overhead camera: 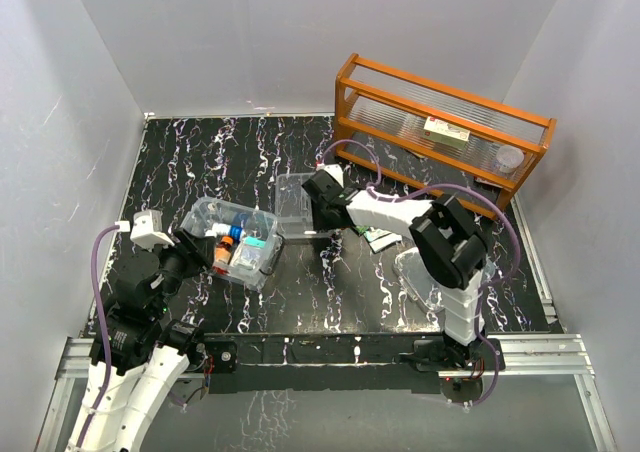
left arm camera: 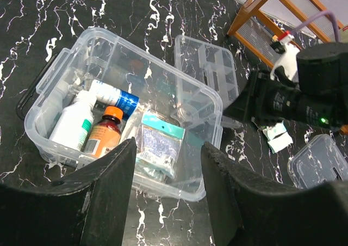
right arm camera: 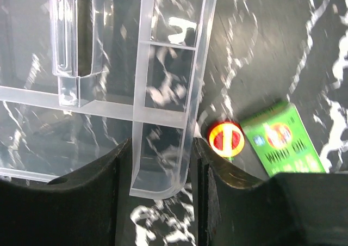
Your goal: Organize the medicine kit
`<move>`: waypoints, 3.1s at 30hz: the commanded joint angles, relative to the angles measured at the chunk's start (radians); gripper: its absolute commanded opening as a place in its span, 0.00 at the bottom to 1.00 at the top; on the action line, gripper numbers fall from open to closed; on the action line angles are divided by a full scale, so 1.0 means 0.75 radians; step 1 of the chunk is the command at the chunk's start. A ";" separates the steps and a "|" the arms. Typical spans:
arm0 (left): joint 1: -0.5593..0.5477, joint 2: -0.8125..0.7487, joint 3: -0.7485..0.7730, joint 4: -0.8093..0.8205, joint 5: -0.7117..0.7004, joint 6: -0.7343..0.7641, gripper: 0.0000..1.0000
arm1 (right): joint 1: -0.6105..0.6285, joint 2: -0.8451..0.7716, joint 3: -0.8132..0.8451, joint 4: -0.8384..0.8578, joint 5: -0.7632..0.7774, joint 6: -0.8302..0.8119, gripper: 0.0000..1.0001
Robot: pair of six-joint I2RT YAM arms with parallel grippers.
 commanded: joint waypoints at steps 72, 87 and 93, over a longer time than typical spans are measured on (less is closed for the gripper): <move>0.002 0.023 0.026 -0.004 -0.016 0.000 0.54 | -0.350 -0.178 -0.279 0.081 -0.432 -0.772 0.45; 0.001 0.019 0.026 -0.005 -0.019 -0.002 0.54 | -0.392 -0.125 -0.175 0.013 -0.419 -0.562 0.36; 0.001 0.019 0.025 -0.005 -0.017 0.000 0.55 | -0.396 -0.225 -0.198 0.057 -0.378 -0.466 0.36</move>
